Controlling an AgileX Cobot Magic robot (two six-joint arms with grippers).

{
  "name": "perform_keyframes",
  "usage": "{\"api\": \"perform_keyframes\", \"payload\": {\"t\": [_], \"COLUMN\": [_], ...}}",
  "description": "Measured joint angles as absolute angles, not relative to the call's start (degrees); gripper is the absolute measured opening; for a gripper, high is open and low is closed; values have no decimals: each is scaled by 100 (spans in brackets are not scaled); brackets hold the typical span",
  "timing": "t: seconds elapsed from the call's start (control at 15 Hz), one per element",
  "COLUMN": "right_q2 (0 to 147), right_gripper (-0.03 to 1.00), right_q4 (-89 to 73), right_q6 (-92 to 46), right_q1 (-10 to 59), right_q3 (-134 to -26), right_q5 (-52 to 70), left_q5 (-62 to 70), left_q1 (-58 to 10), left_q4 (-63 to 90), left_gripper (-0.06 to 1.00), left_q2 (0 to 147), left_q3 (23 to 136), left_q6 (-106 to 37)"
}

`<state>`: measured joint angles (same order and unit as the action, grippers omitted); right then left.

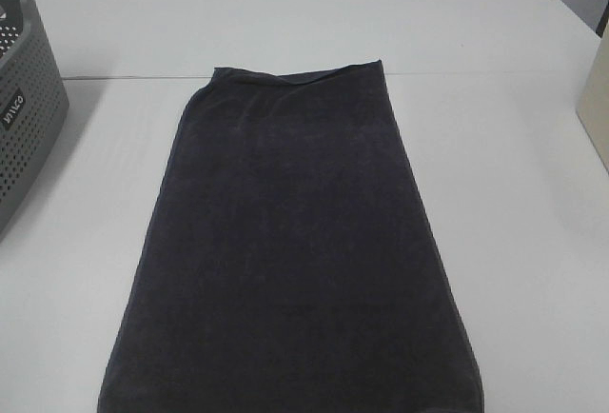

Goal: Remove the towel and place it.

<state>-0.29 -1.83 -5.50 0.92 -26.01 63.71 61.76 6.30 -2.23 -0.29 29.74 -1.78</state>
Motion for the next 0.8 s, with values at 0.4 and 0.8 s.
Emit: {"api": "perform_keyframes", "payload": {"t": [0.4, 0.8], "right_q2": [-29, -29], "right_gripper": [87, 87], "right_q4": [-447, -453], "right_q6": [-498, -498], "right_q1": [92, 92], "right_q3": [-2601, -2601], "right_q5": [6371, 6371], "left_q5": [6171, 6171], "left_q1": [630, 630], "left_q4": [-109, 0], "left_gripper": [87, 87], "left_q2": [-34, -34], "left_q3": [2968, 2968], "left_q6": [-92, -52]}}
